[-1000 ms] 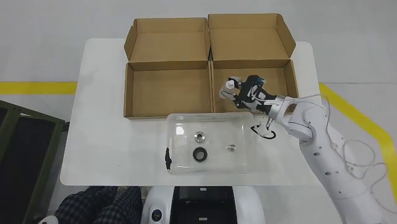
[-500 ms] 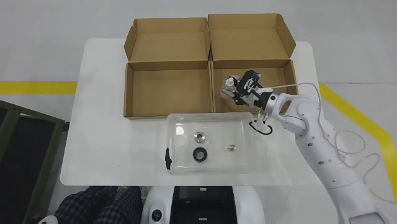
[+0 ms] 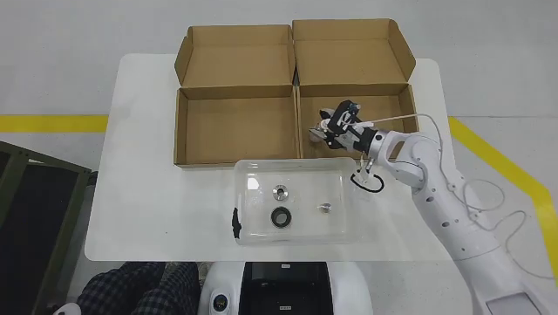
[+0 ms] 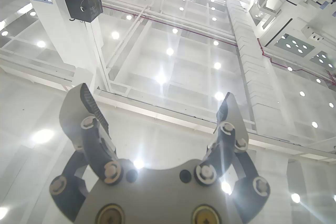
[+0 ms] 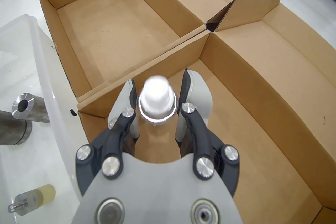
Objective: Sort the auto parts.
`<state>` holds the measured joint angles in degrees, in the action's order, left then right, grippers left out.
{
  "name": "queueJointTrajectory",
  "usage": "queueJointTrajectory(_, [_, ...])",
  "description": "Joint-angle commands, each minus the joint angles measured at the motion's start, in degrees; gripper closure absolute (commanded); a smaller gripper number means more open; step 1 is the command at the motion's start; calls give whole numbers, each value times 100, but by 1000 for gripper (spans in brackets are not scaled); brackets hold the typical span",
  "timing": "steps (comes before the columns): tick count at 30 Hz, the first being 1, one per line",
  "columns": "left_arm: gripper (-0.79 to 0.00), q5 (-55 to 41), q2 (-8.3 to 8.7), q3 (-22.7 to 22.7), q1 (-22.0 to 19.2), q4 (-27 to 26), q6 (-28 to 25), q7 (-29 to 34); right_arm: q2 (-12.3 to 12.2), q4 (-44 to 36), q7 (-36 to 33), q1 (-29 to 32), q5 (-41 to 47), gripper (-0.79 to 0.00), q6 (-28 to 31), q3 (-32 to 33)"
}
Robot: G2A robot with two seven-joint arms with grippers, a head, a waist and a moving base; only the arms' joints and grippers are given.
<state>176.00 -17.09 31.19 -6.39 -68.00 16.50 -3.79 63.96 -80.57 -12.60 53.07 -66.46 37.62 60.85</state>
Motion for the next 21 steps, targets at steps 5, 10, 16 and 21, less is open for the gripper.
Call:
queueJointTrajectory(5, [-785,0,0,0,0,0,0,0,0,-61,-33,17,20,-403,-21,41])
queueJointTrajectory(10, [-785,0,0,0,0,0,0,0,-58,-423,-64,152,-50,-705,13,265])
queueJointTrajectory(16, [-785,0,0,0,0,0,0,0,-174,-1095,-356,459,111,-785,295,691])
queueJointTrajectory(21, [-785,0,0,0,0,0,0,0,-280,-1723,-676,735,259,-785,709,1036])
